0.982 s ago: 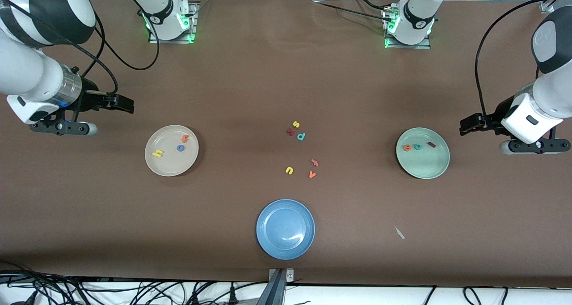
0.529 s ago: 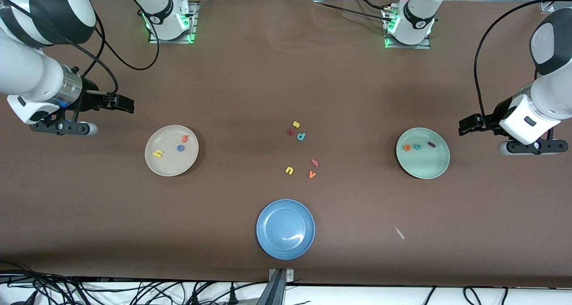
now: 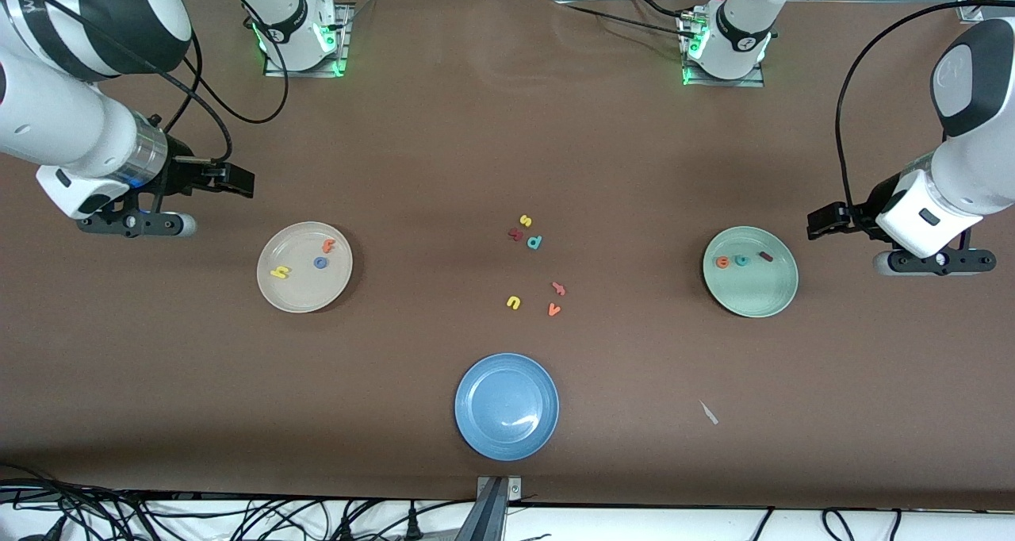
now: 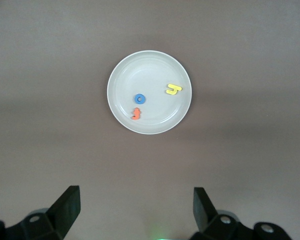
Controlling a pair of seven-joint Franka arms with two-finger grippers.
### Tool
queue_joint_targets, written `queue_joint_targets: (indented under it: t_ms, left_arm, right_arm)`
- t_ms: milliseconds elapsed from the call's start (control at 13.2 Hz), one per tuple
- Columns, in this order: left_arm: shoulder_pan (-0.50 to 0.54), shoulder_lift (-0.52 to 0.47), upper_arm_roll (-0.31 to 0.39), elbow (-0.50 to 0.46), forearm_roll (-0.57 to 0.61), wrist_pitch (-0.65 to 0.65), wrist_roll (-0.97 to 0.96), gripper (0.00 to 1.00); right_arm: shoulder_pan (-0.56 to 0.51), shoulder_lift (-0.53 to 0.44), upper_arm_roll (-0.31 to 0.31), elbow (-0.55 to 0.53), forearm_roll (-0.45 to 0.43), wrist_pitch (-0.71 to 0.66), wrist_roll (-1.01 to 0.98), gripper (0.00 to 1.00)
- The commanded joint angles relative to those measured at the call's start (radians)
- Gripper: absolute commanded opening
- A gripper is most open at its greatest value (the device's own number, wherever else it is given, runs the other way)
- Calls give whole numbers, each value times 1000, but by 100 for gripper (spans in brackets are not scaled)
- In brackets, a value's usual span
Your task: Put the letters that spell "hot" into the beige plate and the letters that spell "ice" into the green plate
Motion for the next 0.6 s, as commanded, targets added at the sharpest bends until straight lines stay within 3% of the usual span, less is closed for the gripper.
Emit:
queue_joint_targets:
  t_ms: [0,529]
  left_arm:
    - [-5,-10,4,-9,-11,-6,18,100]
    - [-4,-10,4,-9,-11,-15,18,100]
  right_arm:
    - [2,2,-3,64,-7,-30,-16,100]
    - [4,2,-6,106,-15,-84,-17,100]
